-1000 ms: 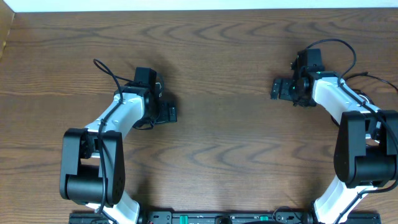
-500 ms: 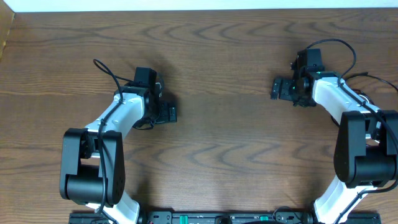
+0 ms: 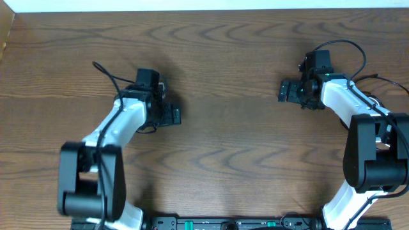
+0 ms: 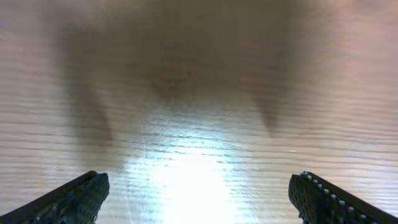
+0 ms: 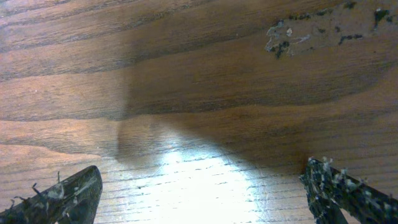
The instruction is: Untangle cables
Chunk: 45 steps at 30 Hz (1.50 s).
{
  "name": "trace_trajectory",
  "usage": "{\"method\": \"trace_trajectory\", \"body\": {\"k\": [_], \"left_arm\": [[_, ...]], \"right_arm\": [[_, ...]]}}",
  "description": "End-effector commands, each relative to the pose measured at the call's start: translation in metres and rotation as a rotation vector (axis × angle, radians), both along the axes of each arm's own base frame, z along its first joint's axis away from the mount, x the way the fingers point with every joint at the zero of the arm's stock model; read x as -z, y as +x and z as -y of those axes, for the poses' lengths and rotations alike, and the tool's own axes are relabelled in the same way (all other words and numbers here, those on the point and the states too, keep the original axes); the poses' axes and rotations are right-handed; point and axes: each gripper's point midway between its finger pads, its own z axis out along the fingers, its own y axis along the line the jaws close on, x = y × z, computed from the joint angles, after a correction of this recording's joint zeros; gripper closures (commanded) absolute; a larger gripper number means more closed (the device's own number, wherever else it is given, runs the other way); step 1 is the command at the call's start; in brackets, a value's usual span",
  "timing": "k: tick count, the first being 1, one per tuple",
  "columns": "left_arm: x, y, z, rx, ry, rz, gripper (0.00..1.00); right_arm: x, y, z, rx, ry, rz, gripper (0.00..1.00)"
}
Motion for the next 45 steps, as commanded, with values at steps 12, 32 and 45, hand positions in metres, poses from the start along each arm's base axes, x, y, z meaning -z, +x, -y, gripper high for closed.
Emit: {"method": "trace_trajectory", "body": {"k": [12,32,45], "left_arm": [[-0.049,0.008,0.001,0.008,-0.015,0.149,0.02],[-0.013,0.034,-0.003,0.045,0.007,0.582,0.02],[0.017,-0.016,-0.013,0.034,0.029,0.552,0.02]], "right_arm": [[0.002,-0.003,-0.007,-0.002,0.010,-0.009,0.01],[0.002,-0.003,-0.007,-0.002,0.010,-0.009,0.01],[0.002,-0.003,-0.006,-0.001,0.010,-0.009,0.01]]}}
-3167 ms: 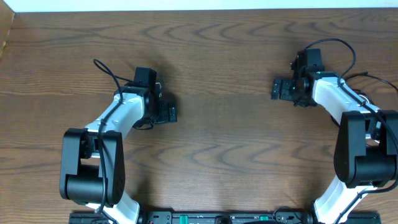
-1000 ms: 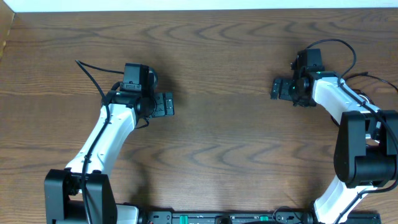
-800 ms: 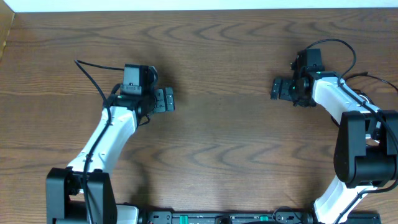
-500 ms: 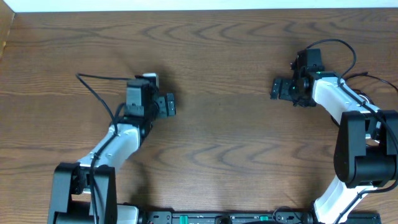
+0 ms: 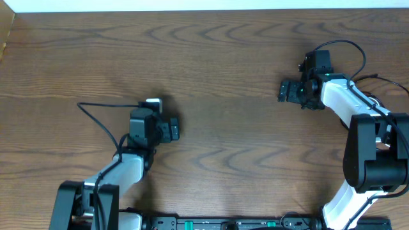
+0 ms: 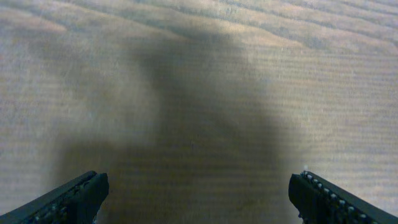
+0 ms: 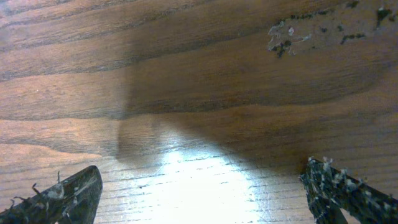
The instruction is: Untangle cables
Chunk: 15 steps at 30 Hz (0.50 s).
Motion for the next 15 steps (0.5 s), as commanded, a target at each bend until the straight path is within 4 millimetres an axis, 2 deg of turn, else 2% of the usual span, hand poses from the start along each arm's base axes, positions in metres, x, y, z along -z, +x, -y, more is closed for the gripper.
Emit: {"method": "trace_trajectory", "body": {"k": [1,6,15], "left_arm": [[0.003,-0.011,-0.005,-0.002,0.025,0.014,0.02],[0.011,-0.034,-0.007,-0.006,0.016,0.059,0.02],[0.007,-0.056,-0.011,-0.010,0.009,0.149,0.02]], "right_arm": [[0.002,-0.003,-0.006,0.000,0.007,-0.009,0.01],[0.002,-0.003,-0.007,-0.002,0.007,-0.010,0.01],[0.002,-0.003,-0.006,-0.001,0.007,-0.009,0.01]]}}
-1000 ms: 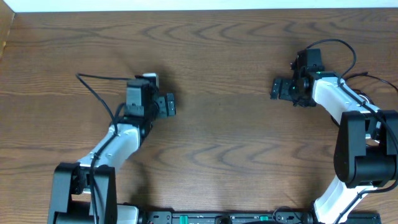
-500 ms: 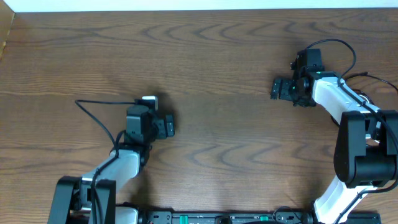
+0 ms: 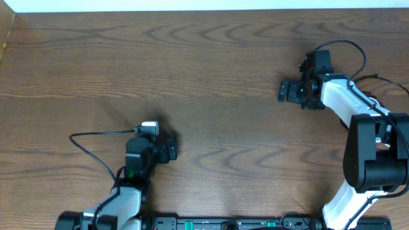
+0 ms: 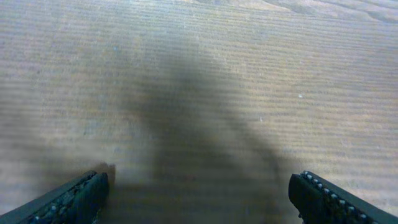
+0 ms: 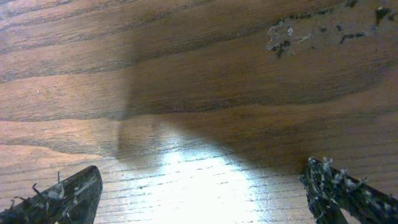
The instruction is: Untangle cables
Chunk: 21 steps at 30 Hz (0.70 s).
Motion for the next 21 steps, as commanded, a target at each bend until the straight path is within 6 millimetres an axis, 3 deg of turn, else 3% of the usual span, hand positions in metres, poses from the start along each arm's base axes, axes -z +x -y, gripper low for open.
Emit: {"method": "trace_trajectory", "body": {"k": [1,21], "left_arm": [[0.001,-0.009,-0.003,-0.004,0.014,0.014,0.02],[0.001,-0.054,-0.018,-0.045,0.060,-0.085,0.02]], "right_arm": [[0.002,-0.003,-0.007,-0.007,0.005,-0.009,0.01],[0.002,-0.003,-0.006,-0.006,0.005,-0.009,0.01]]}}
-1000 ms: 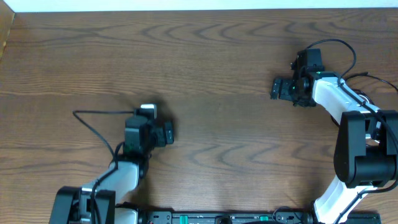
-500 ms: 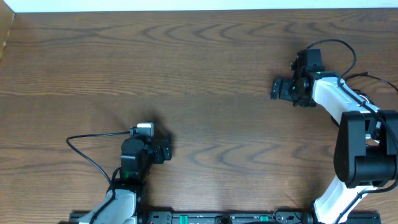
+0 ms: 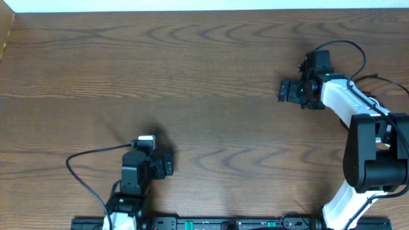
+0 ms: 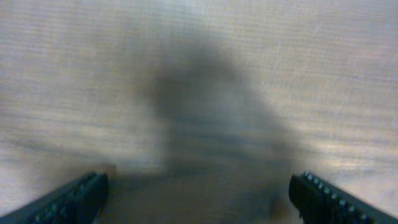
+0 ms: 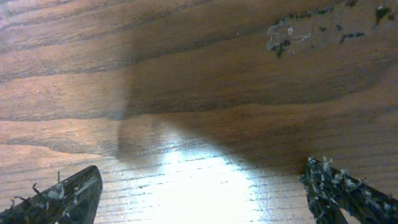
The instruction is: Untangle cables
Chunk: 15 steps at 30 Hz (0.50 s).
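No loose cables show in any view; only bare wooden table (image 3: 211, 57) is visible. My left gripper (image 3: 167, 167) is open near the front edge, left of centre. In the blurred left wrist view, the left gripper (image 4: 199, 190) has only wood and its own shadow between the fingertips (image 4: 87, 190). My right gripper (image 3: 281, 91) is open at the back right. The right gripper (image 5: 200, 180) has its fingers wide apart over lit wood, holding nothing.
The left arm's own black lead (image 3: 80, 160) loops out to its left. The right arm's lead (image 3: 350, 48) arcs above its wrist. A scuffed patch (image 5: 292, 31) marks the wood ahead of the right gripper. The arms' base rail (image 3: 217, 223) runs along the front edge.
My left gripper has moved a little nearer the front edge, and its arm is folded further back. The right arm has not moved.
My left gripper was open, low over the table at mid-depth on the left. At each later moment it stood closer to the front edge, its arm folded further, and it now sits near the base rail. The right gripper stayed open and still throughout.
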{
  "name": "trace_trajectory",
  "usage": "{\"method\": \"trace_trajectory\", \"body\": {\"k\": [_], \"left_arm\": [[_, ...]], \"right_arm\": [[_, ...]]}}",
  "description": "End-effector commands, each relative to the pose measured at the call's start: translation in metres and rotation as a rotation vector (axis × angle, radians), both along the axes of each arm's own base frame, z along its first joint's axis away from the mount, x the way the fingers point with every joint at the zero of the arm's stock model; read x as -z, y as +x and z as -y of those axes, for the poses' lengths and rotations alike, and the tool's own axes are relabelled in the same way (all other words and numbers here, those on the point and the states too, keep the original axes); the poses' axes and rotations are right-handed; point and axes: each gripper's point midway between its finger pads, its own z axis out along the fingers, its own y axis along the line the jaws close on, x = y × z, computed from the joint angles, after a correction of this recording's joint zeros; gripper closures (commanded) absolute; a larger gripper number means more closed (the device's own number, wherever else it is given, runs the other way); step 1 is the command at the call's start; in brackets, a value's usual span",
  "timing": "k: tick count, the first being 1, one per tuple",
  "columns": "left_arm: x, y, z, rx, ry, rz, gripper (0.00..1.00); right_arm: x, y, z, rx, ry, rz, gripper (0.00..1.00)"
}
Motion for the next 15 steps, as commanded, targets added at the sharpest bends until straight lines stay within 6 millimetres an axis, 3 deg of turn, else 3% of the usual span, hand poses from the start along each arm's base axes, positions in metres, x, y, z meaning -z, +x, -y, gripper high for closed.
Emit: {"method": "trace_trajectory", "body": {"k": [1,9,15], "left_arm": [[-0.004,-0.004,-0.006,-0.027,0.014,0.023,0.02],[-0.060,0.017,-0.012,-0.059,0.017,0.289,0.02],[-0.089,0.021,-0.011,-0.058,0.005,0.420,0.02]], "right_arm": [[0.002,-0.003,-0.006,-0.006,0.005,-0.009,0.01],[0.002,-0.003,-0.006,-0.006,0.005,-0.009,0.01],[0.002,-0.003,-0.006,-0.006,0.005,-0.009,0.01]]}}
